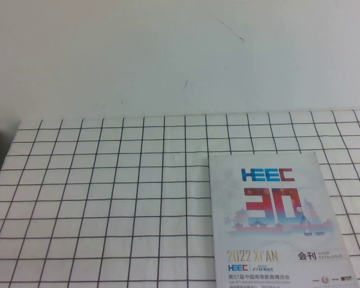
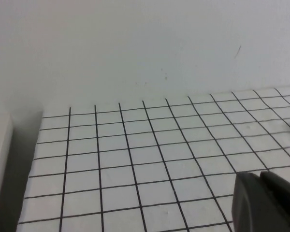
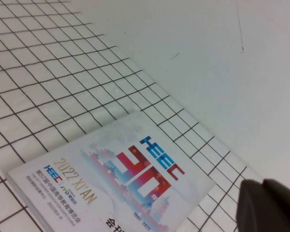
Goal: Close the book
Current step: 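Close the open booklet and leave it lying on the table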
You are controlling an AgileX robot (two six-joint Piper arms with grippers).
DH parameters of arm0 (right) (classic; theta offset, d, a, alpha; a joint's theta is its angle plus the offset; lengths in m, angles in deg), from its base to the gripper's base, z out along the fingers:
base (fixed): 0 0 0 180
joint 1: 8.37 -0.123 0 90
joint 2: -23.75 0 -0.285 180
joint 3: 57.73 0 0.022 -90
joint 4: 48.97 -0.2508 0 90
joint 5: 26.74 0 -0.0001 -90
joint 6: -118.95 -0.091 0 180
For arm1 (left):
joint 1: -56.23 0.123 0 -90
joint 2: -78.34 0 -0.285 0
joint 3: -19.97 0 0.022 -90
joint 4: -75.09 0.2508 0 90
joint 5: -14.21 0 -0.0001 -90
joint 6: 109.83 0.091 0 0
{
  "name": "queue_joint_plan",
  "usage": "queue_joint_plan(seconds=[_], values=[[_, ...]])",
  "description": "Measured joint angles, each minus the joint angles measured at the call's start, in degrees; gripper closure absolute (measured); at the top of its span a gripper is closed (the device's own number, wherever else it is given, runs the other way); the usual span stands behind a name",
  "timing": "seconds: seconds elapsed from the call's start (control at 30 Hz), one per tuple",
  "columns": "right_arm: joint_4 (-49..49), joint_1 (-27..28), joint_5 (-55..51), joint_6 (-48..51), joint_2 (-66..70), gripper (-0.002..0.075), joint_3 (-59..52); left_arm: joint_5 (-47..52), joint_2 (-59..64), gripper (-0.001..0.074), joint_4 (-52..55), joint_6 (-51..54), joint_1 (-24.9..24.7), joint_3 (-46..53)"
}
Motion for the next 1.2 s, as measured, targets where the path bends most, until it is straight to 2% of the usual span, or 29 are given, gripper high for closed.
queue_joint_plan(seconds=[0.23,0.43,1.2], values=[[-0.46,0.0,0.0,0.0,0.0,0.0729,0.0,0.54,-7.96,0.0738,3.42,-2.09,5.4,7.05],[-0.5,0.0,0.0,-0.14,0.0,0.0729,0.0,9.7,-8.98,0.0738,5.14,-2.09,9.87,7.04],[-0.6,0.0,0.0,-0.2,0.0,0.0729,0.0,10.7,-9.08,0.0738,5.49,-2.21,10.39,6.82]])
